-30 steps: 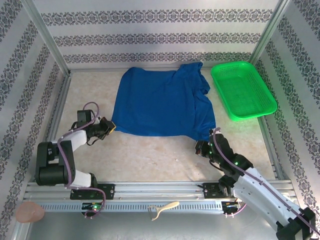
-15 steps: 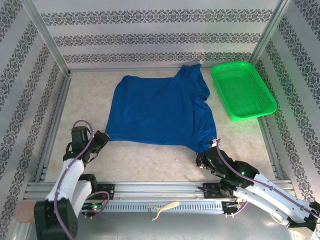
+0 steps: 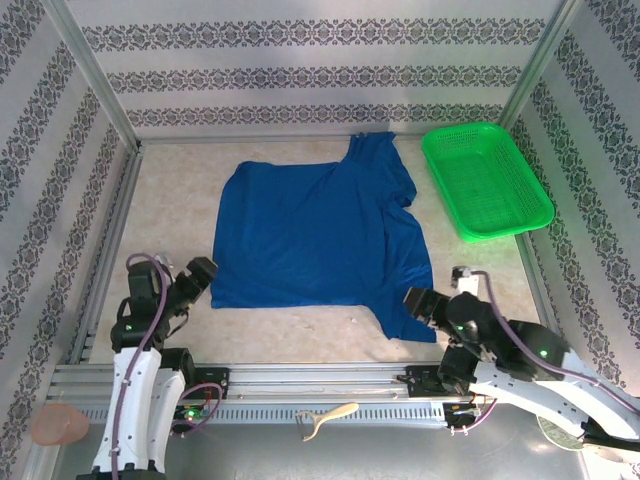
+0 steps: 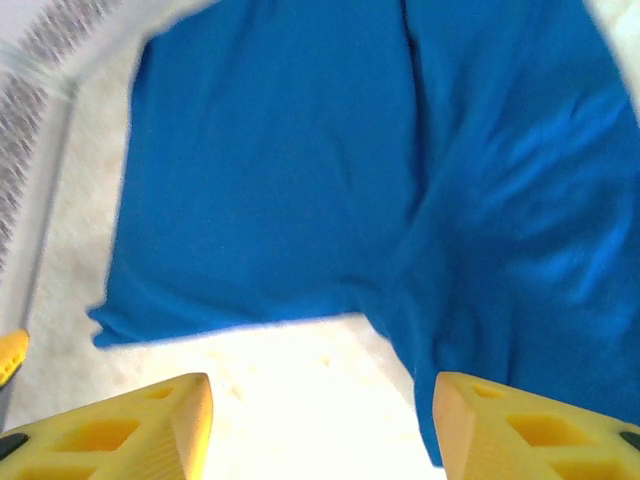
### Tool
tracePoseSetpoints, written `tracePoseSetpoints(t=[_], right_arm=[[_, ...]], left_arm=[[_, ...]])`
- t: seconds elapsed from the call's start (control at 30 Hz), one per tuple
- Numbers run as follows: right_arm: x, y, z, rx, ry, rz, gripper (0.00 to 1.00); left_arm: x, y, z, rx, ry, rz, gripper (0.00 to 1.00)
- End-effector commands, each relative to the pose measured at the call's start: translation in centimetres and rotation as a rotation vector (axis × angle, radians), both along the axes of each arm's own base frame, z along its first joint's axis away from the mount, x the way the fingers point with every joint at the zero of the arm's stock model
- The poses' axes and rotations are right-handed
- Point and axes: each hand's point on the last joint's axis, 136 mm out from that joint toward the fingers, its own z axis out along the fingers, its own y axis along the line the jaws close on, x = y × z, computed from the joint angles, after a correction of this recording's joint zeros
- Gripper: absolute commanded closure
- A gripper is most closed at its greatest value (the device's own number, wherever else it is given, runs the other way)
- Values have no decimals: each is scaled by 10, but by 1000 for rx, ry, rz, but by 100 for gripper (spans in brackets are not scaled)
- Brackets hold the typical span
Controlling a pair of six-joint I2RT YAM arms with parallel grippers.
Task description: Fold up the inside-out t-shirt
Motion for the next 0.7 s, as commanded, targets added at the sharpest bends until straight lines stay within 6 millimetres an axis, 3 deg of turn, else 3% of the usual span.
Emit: tracePoseSetpoints(t=[0.0, 0.1, 0.2, 0.33, 0.47, 0.57, 0.67], right_arm=[[14, -27, 27, -138, -114, -90, 38], [28, -20, 40, -219, -147, -99, 38], [49, 8, 32, -242, -95, -58, 41], [95, 39, -10, -61, 56, -30, 42], [129, 47, -56, 57, 173, -52, 43], [138, 52, -92, 83, 255, -76, 43], [132, 47, -134, 119, 350, -171, 44]], left_arm=[[20, 5, 46, 46, -70, -21, 7], [48, -10, 68, -24, -107, -98, 5], [79, -31, 71, -55, -102, -183, 3], [115, -72, 46, -57, -52, -291, 0], [136, -90, 6, -52, 12, -322, 0], [140, -93, -19, -51, 55, -325, 0], [136, -91, -40, -39, 93, -324, 0]])
